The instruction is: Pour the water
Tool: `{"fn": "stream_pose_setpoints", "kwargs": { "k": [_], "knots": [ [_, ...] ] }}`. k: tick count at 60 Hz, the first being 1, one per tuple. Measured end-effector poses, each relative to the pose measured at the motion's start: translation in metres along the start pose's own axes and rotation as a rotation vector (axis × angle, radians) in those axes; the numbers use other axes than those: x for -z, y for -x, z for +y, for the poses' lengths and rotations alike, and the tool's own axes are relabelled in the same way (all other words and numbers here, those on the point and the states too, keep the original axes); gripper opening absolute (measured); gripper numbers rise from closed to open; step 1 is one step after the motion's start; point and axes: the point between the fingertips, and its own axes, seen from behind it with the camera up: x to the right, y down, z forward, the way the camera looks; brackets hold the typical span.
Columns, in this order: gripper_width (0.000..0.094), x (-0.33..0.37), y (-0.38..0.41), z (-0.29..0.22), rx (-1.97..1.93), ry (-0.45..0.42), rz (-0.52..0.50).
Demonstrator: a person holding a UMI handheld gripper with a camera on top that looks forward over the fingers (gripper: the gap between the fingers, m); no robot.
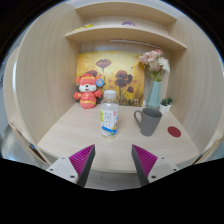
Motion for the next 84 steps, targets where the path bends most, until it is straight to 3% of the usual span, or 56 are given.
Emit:
{"fn": "stream_pose_setpoints", "kwargs": {
  "k": [19,41,44,48,53,58,71,84],
  "knots": [
    [0.075,-0.114,0.027,-0.013,0.026,-0.006,-0.063],
    [0.0751,-0.168,0.021,-0.063,0.007,-0.101,-0.012],
    [0.0687,-0.176,0.019,-0.068,-0.01,-0.141,-0.008],
    [0.0532,-0.176,0.021,-0.077,-0.024,-0.18,-0.016],
    [0.0464,-0.176,0.036,-0.079,-0.048,-0.212,-0.081],
    [0.0414,-0.176,0.032,-0.082,-0.059,-0.243,-0.06],
    [0.0406,-0.18,0.028,-0.084,-0.159,-0.215,-0.071],
    [0.0406,-0.17,0.004,-0.113,-0.494,-0.151,-0.137]
  ]
}}
